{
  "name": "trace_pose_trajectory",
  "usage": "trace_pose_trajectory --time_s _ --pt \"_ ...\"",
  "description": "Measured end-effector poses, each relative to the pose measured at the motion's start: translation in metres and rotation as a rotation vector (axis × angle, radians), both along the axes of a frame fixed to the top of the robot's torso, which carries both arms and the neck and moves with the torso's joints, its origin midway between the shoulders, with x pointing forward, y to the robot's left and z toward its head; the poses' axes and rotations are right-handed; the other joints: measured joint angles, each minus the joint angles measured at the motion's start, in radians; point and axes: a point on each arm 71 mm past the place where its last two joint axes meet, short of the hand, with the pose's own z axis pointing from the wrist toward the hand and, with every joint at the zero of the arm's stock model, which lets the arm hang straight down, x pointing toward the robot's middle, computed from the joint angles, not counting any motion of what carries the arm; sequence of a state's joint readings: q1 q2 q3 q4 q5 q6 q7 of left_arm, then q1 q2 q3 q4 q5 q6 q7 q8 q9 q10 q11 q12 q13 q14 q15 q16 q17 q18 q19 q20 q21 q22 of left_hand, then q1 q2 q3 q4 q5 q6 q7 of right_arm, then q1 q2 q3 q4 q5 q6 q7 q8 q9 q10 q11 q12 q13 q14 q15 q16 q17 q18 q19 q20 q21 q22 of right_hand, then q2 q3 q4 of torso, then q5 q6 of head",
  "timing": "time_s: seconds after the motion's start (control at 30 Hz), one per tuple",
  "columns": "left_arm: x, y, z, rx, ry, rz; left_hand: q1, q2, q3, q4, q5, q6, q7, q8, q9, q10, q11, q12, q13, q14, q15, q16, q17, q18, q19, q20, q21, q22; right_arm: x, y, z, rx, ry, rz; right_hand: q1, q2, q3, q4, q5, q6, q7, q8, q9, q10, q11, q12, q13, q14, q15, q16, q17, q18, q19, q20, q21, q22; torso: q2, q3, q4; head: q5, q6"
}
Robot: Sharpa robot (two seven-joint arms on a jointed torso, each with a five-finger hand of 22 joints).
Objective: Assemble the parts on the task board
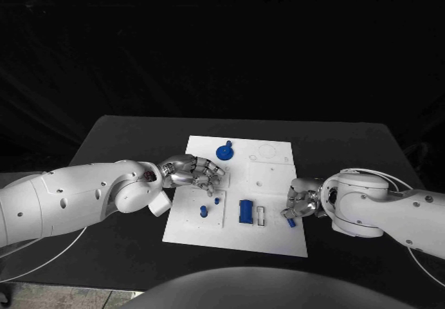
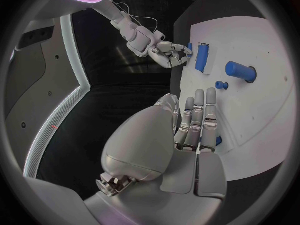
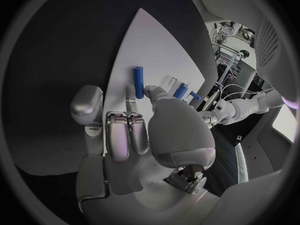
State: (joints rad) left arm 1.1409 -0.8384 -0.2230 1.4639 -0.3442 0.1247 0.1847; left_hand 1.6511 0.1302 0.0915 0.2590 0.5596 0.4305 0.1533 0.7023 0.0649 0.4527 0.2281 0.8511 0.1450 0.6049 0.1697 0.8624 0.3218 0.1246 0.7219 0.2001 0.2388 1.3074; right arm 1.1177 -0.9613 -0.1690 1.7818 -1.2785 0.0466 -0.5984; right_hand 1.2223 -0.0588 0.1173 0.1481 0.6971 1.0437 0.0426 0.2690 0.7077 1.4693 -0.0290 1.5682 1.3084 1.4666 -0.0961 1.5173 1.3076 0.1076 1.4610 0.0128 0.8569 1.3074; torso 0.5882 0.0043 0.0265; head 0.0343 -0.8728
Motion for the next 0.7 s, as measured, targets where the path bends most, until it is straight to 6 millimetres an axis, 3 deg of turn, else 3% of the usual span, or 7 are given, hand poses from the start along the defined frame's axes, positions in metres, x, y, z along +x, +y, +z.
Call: trace_pose_trajectory --time_s 0.27,0.33,0.47,0.7 --pt "0.000 0.000 0.000 0.002 0.003 -0.002 0.000 0.000 0.003 0.003 0.000 0.000 0.000 0.000 0.000 0.000 0.000 0.000 0.000 0.000 0.000 0.000 0.000 0.000 0.000 0.000 0.005 0.000 0.003 0.001 0.007 0.151 0.117 -0.131 -0.025 0.011 0.030 -0.011 -0.009 0.001 -0.002 0.013 0.018 0.000 0.000 0.000 0.000 0.000 0.000 0.000 0.000 0.000 0.000 0.000 0.043 0.000 0.000 -0.0002 0.0004 -0.001 0.000" --pt "0.000 0.000 0.000 0.002 0.004 -0.003 -0.002 -0.002 0.003 0.003 0.000 0.000 0.000 0.000 0.000 0.007 0.001 0.000 0.000 0.000 0.000 0.000 0.000 -0.015 0.000 0.000 0.005 0.000 0.004 0.003 0.006 0.190 0.157 -0.170 -0.027 0.013 0.035 -0.008 -0.010 0.001 -0.002 0.013 0.020 0.000 0.000 0.000 0.000 0.000 0.000 0.000 0.000 0.000 0.000 0.000 0.043 0.000 0.000 -0.0002 0.0005 -0.001 0.000" --pt "0.000 0.000 0.000 0.003 0.005 -0.004 -0.004 -0.004 0.005 0.000 0.000 0.000 0.000 -0.004 0.000 0.007 0.001 0.000 0.000 0.000 0.000 0.000 -0.001 -0.015 0.000 0.000 0.005 0.000 0.004 0.007 0.004 0.252 0.222 -0.229 -0.044 0.019 0.058 -0.015 -0.021 -0.005 -0.007 0.018 0.023 0.000 0.000 0.000 0.000 0.000 0.000 0.000 0.000 0.000 0.000 0.000 0.043 0.000 0.000 -0.0002 0.0012 -0.002 0.000" --pt "0.000 0.000 -0.001 0.004 0.008 -0.007 -0.004 -0.004 0.005 0.000 0.000 0.004 0.004 -0.004 0.000 0.014 0.001 0.000 -0.001 0.000 0.000 0.000 -0.001 -0.015 0.000 0.000 0.005 0.000 0.005 0.012 -0.002 0.301 0.276 -0.283 -0.066 0.028 0.095 -0.030 -0.071 -0.023 -0.006 0.028 0.030 0.000 0.000 0.000 0.000 0.000 0.000 0.000 0.000 0.000 0.000 0.000 0.043 0.000 0.000 -0.0006 0.0012 0.000 0.000"
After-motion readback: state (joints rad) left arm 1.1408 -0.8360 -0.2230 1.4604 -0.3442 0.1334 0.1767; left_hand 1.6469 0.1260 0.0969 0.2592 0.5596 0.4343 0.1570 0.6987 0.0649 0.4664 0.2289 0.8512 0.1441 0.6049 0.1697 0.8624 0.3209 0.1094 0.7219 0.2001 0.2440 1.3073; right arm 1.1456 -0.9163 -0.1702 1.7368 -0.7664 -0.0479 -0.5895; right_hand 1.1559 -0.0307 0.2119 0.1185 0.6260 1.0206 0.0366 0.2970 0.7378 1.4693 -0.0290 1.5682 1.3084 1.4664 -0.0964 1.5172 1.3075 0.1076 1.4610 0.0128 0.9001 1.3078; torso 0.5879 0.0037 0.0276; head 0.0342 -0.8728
